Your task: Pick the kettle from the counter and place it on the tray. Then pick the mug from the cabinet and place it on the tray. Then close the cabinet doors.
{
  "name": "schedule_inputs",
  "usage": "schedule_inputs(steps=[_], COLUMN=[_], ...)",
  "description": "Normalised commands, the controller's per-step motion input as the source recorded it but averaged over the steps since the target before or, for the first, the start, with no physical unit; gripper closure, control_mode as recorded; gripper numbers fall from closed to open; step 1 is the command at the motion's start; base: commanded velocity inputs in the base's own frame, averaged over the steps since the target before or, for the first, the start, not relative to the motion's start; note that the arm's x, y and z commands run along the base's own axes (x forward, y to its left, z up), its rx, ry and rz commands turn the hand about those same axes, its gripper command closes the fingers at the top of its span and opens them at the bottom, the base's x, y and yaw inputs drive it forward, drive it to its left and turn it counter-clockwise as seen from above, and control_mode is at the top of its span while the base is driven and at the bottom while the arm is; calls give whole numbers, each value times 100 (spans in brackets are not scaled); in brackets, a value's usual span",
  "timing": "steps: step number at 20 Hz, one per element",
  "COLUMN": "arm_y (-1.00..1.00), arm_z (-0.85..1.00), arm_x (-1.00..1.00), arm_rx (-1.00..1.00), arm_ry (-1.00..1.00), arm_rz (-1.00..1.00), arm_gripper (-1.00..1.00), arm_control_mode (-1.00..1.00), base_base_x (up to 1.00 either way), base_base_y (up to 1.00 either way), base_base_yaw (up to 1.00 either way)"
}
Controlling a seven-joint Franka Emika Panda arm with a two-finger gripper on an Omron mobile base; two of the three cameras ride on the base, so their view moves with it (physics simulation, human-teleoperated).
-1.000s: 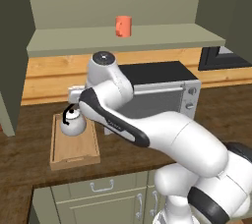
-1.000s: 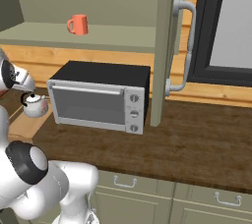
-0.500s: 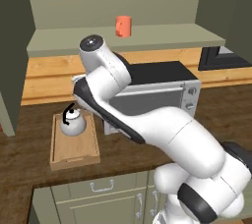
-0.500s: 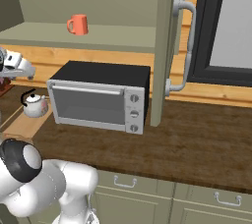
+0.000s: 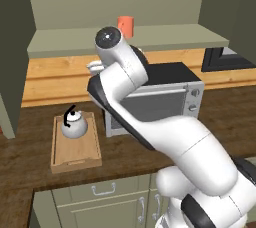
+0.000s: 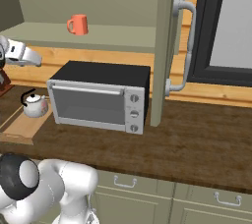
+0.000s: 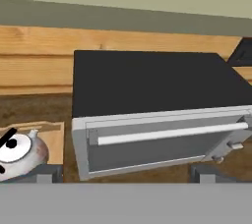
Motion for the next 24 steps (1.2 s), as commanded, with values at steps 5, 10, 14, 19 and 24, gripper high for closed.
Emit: schedule_inputs(steps=[5,10,14,19,24], arm_y=[-46,-25,-12,-8,-4], arm_z=[38,54,52,35,19], arm_x=[9,19,36,45,49], arm_rx=[2,6,1,0,1], arm_ry=[-23,1,0,0,0], arm_rz=[-14,-23,-15,-5,-1], arm_gripper=[-100,-100,-100,-100,-100], arm_control_mode=[-100,-100,-100,-100,-100], base_base_x=[0,0,0,0,0], base_base_y=[0,0,0,0,0], base_base_yaw=[0,0,0,0,0])
